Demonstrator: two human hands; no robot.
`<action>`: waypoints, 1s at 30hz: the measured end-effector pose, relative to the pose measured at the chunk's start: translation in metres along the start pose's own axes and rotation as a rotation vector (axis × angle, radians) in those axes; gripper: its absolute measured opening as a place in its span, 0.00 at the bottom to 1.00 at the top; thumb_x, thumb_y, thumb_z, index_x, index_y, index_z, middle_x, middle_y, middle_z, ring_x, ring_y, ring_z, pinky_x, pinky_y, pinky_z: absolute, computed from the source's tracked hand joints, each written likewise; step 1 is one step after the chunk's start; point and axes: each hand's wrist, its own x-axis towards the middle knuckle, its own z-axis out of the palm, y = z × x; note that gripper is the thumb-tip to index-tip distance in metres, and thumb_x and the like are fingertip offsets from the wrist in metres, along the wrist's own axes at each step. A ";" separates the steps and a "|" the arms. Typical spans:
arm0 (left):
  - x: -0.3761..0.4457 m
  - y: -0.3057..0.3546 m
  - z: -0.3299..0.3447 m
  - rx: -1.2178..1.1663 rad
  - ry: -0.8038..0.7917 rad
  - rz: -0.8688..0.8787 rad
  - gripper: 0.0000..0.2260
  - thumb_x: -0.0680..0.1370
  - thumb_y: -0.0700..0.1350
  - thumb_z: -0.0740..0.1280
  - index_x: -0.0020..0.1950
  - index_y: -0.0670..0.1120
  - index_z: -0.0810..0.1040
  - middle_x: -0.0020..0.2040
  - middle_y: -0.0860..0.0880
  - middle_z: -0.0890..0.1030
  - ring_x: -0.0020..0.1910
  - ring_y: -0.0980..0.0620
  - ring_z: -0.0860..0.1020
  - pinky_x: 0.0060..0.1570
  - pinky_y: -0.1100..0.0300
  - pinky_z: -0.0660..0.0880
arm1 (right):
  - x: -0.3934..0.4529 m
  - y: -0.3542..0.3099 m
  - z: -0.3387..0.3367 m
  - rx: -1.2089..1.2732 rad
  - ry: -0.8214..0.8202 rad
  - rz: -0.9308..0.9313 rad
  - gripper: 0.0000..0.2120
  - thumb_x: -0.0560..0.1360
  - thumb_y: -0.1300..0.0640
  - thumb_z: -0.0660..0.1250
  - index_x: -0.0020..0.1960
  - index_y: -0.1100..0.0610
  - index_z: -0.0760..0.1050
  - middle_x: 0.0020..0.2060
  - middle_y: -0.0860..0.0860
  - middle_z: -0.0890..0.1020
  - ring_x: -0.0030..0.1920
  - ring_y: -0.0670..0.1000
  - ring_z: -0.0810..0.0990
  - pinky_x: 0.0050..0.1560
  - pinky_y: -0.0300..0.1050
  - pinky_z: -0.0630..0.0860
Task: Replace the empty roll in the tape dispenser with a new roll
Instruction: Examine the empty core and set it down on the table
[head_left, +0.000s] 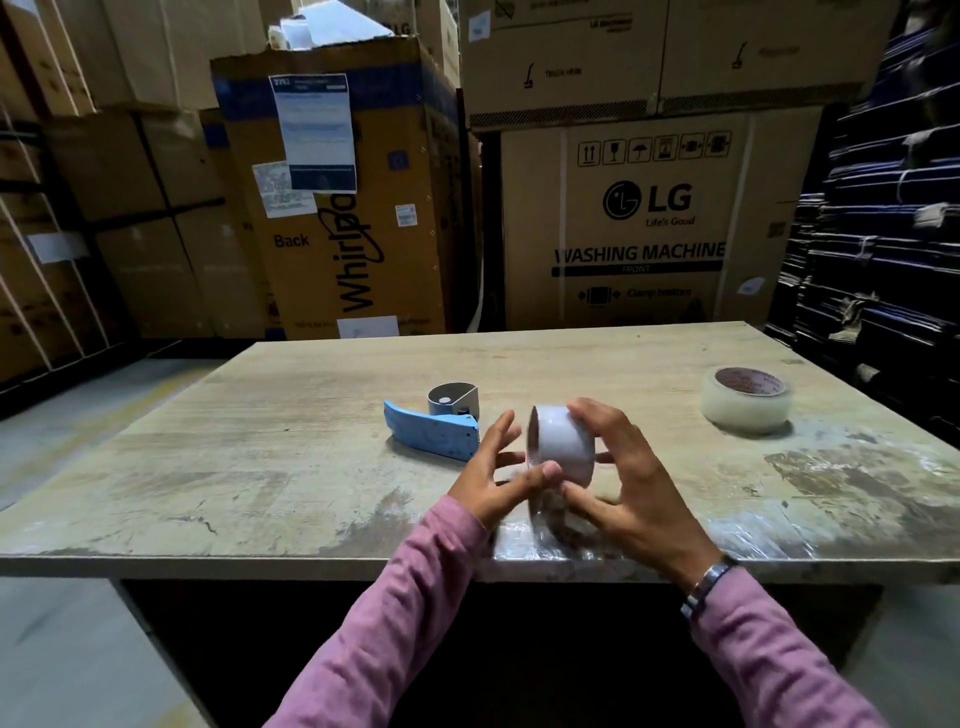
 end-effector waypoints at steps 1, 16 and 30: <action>-0.001 0.000 -0.001 -0.004 -0.008 0.003 0.49 0.59 0.61 0.71 0.75 0.51 0.55 0.67 0.48 0.69 0.60 0.52 0.75 0.50 0.69 0.75 | 0.000 -0.002 -0.002 -0.109 -0.030 -0.073 0.37 0.70 0.56 0.74 0.76 0.50 0.63 0.73 0.45 0.68 0.67 0.51 0.71 0.62 0.54 0.76; -0.027 0.012 0.026 -0.892 -0.070 0.063 0.39 0.52 0.34 0.80 0.58 0.48 0.68 0.56 0.39 0.80 0.52 0.40 0.81 0.42 0.49 0.81 | -0.026 -0.038 -0.007 0.563 0.022 0.286 0.37 0.70 0.47 0.76 0.76 0.45 0.64 0.70 0.46 0.75 0.69 0.50 0.76 0.70 0.58 0.73; -0.041 0.007 0.020 0.063 0.085 0.157 0.35 0.59 0.55 0.74 0.65 0.58 0.69 0.64 0.54 0.75 0.62 0.61 0.73 0.56 0.58 0.75 | -0.041 -0.029 -0.020 0.201 0.082 0.172 0.39 0.71 0.55 0.78 0.76 0.43 0.63 0.74 0.40 0.66 0.74 0.44 0.67 0.69 0.47 0.73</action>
